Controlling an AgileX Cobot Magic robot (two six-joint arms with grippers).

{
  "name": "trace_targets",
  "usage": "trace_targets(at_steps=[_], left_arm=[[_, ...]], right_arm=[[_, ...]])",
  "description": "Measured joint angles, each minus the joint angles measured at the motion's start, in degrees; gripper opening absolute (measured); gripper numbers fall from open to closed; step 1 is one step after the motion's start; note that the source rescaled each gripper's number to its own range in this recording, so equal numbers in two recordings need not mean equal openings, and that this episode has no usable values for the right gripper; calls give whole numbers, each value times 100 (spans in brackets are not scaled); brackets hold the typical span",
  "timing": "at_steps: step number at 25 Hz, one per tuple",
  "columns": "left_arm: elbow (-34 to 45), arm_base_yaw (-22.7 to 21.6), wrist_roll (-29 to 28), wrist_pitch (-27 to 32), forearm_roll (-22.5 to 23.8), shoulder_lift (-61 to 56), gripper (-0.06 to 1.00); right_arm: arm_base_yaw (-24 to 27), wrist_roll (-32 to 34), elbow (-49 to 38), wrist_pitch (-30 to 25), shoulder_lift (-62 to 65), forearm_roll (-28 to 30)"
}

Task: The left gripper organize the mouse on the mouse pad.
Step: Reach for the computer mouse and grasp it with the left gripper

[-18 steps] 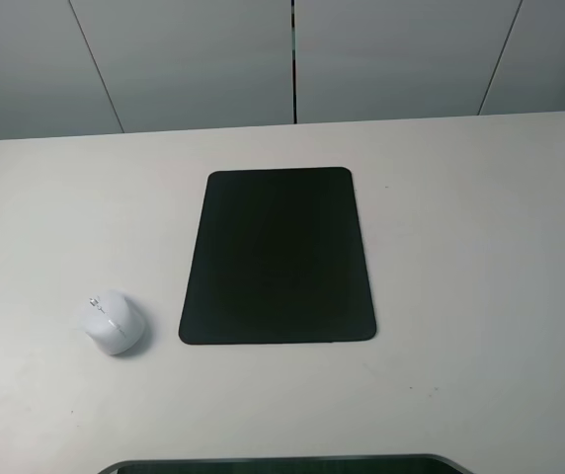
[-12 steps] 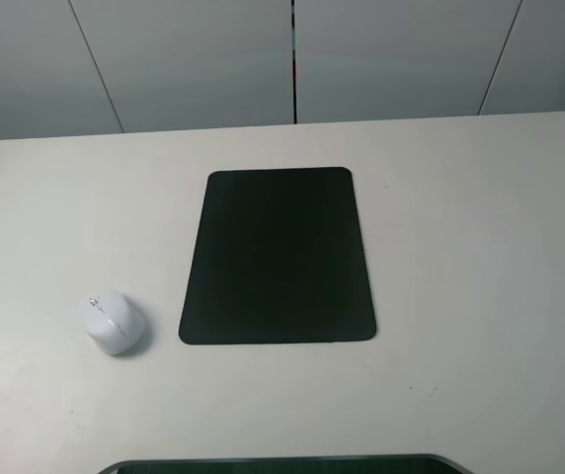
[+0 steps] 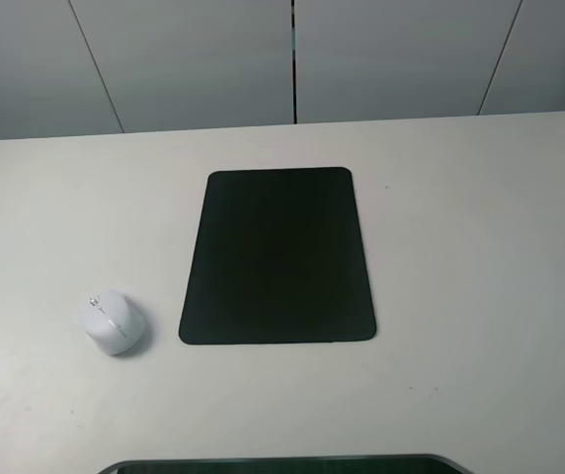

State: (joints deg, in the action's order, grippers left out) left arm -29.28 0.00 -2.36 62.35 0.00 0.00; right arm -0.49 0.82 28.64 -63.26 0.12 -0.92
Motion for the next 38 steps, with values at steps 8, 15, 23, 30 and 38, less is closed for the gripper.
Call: trace_targets(at_steps=[8, 15, 23, 30, 38], left_arm=[[0, 0, 0, 0, 0, 0, 100], [0, 0, 0, 0, 0, 0, 100], [0, 0, 0, 0, 0, 0, 100], [0, 0, 0, 0, 0, 0, 100], [0, 0, 0, 0, 0, 0, 100]], right_arm=[[0, 0, 0, 0, 0, 0], [0, 0, 0, 0, 0, 0], [0, 0, 0, 0, 0, 9], [0, 0, 0, 0, 0, 9], [0, 0, 0, 0, 0, 9]])
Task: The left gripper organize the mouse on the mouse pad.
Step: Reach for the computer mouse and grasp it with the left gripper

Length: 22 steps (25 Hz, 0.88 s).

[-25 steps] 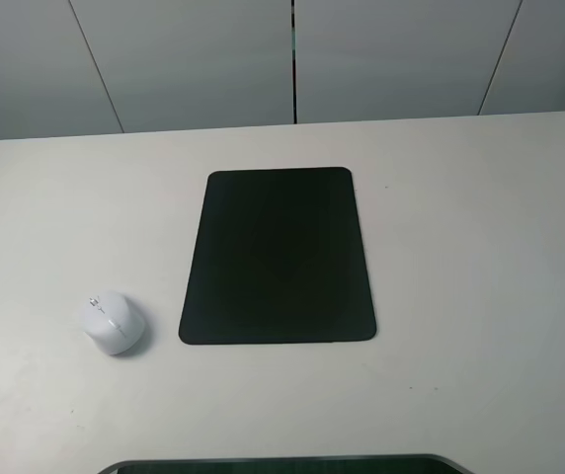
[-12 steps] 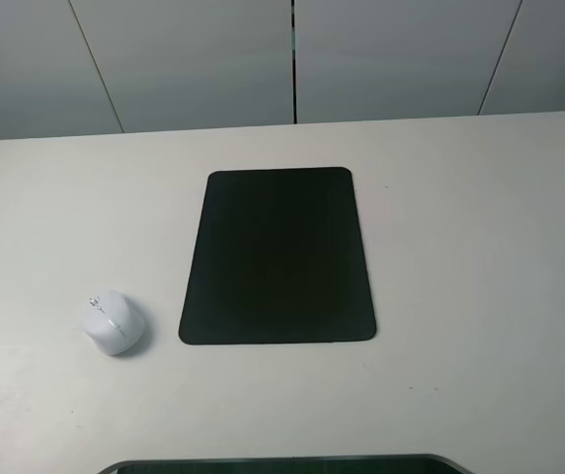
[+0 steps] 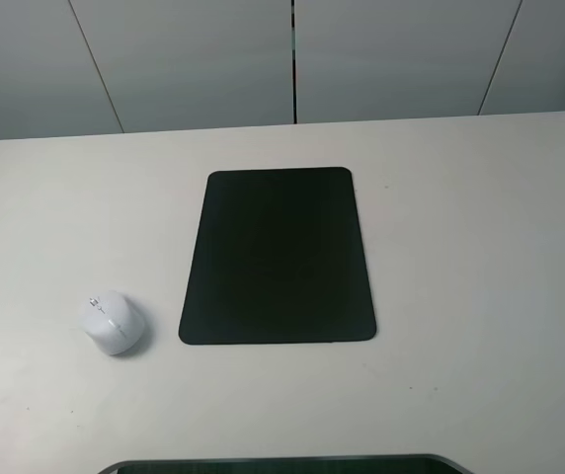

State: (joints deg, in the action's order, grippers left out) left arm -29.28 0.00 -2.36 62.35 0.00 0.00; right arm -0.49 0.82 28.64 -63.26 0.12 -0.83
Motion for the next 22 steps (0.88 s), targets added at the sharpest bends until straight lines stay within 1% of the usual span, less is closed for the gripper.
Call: trace_targets(at_steps=[2, 5, 7, 10, 13, 18, 20, 22], left_arm=[[0, 0, -74, 0, 0, 0, 100], [-65, 0, -361, 57, 0, 6, 100], [-255, 0, -427, 92, 44, 165, 100], [-647, 0, -453, 104, 291, 557, 100], [-899, 0, -474, 171, 346, 945, 100], [-1095, 0, -517, 316, -80, 1591, 100], [-1267, 0, -729, 454, -155, 1936, 100], [-1477, 0, -1096, 665, -166, 2351, 100]], right_arm=[[0, 0, 0, 0, 0, 0], [0, 0, 0, 0, 0, 0], [0, 0, 0, 0, 0, 0], [0, 0, 0, 0, 0, 0], [0, 0, 0, 0, 0, 0], [0, 0, 0, 0, 0, 0], [0, 0, 0, 0, 0, 0], [0, 0, 0, 0, 0, 0]])
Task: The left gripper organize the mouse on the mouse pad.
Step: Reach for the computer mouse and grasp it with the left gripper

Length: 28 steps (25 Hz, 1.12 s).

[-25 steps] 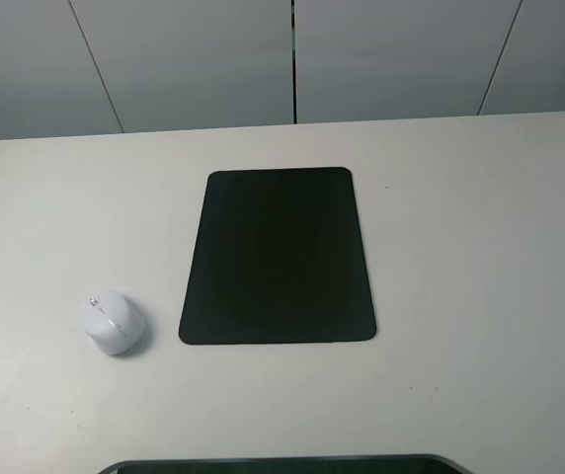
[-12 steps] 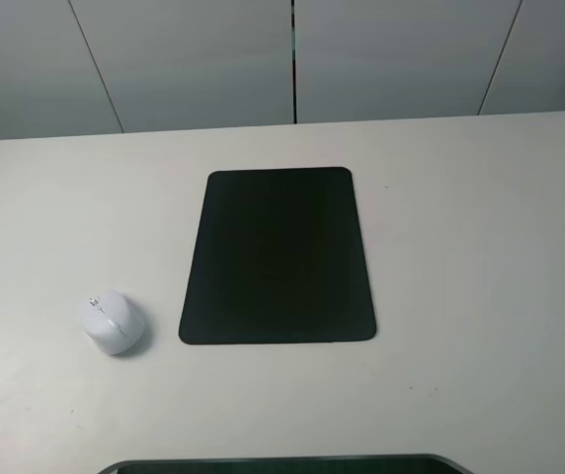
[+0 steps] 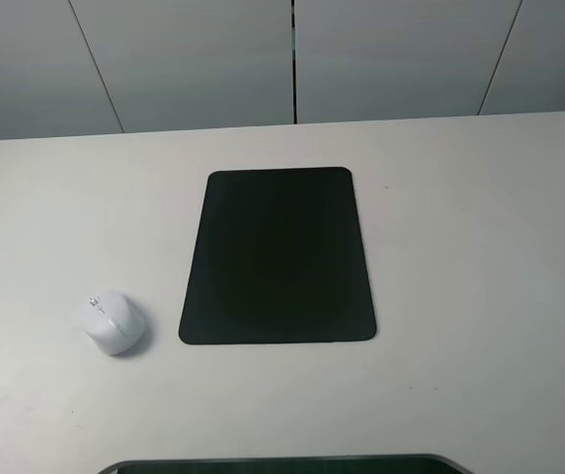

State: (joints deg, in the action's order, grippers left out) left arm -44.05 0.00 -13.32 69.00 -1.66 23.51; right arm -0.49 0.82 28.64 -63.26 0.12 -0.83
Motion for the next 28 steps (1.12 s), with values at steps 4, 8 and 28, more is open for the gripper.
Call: trace_targets(at_steps=[4, 8, 28], left_arm=[[-381, 0, -444, 81, -147, 743, 100], [-464, 0, -1105, 94, -243, 1224, 100], [-464, 168, -2707, 106, 384, 3079, 100]], right_arm=[[0, 47, 0, 0, 0, 0], [0, 82, 0, 0, 0, 0], [0, 84, 0, 11, 0, 0]])
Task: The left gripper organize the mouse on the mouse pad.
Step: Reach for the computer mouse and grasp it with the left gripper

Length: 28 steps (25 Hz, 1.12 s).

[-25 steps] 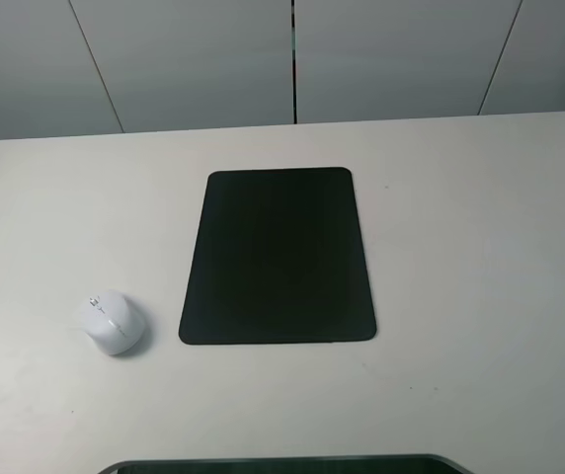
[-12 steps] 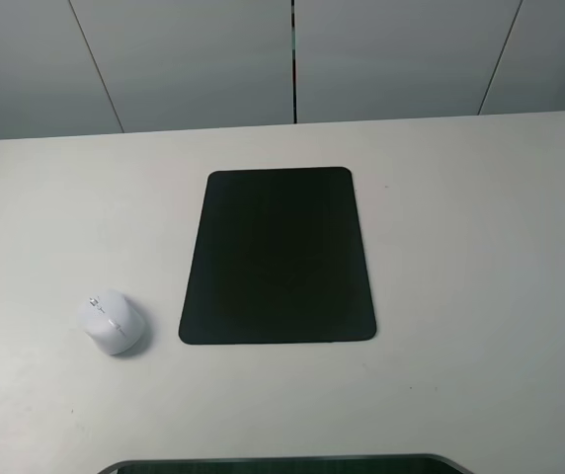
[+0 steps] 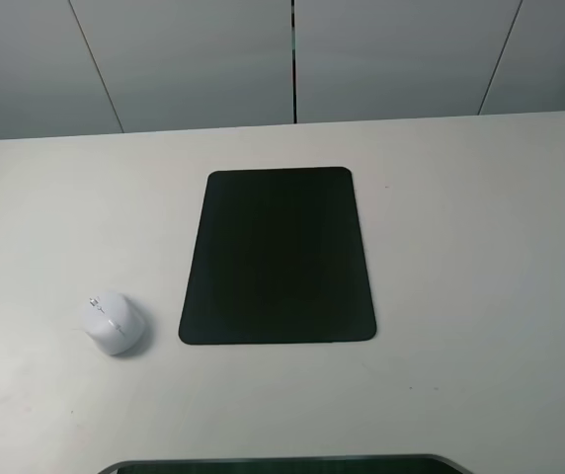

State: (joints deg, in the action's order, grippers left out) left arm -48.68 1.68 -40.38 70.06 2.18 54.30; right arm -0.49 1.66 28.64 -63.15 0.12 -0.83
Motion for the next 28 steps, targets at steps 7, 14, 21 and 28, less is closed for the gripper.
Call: trace_targets(at_steps=[7, 14, 21, 28], left_arm=[[0, 961, -536, -190, -12, 831, 100], [0, 1492, -841, -537, -109, 1803, 100], [0, 1829, -1184, -1060, -87, 2388, 100], [427, 1934, -1487, -1467, 55, 2797, 100]], right_arm=[[0, 0, 0, 0, 0, 0], [0, 0, 0, 12, 0, 0], [0, 10, 0, 12, 0, 0], [0, 10, 0, 12, 0, 0]])
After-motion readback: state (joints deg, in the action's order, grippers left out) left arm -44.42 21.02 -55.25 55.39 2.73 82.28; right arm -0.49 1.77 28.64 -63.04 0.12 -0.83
